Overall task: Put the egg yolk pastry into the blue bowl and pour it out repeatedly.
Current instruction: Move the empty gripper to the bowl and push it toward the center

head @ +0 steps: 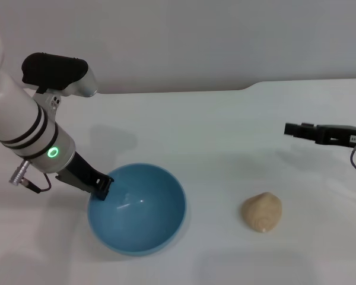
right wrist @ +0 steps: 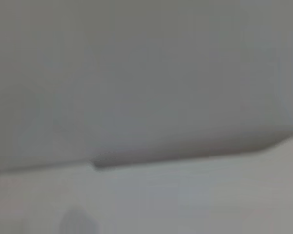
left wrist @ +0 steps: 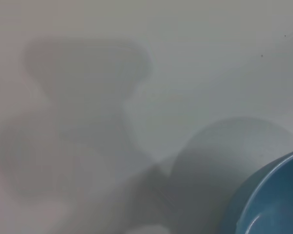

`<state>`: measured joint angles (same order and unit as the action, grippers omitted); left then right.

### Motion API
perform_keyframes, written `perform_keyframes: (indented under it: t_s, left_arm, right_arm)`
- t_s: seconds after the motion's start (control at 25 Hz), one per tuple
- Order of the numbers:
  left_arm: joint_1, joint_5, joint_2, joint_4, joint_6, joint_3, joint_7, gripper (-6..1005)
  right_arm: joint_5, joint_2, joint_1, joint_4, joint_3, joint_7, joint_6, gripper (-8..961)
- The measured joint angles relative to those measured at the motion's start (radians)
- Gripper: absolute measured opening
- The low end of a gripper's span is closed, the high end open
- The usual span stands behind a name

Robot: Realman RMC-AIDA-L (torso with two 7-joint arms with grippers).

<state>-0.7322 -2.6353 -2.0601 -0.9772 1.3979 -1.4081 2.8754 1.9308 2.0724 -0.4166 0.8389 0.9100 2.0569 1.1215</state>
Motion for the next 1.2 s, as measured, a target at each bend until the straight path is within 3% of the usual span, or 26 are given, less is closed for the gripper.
perform_keyframes:
  t_s: [0.44, 0.72, 1.2]
  left_arm:
    - [-0.001, 0.000, -0.002, -0.001, 0.000, -0.003, -0.005, -1]
    - [-0.001, 0.000, -0.002, -0.005, 0.000, -0.003, -0.006, -1]
    - [-0.014, 0.000, -0.002, -0.004, 0.001, -0.007, -0.008, -2]
  right_arm:
    - [0.367, -0.004, -0.050, 0.308, 0.101, 0.425, 0.275, 496]
    - [0.424, -0.010, -0.081, 0.325, 0.126, 0.450, 0.370, 495]
    - [0.589, -0.006, -0.135, 0.261, 0.285, 0.463, 0.379, 495]
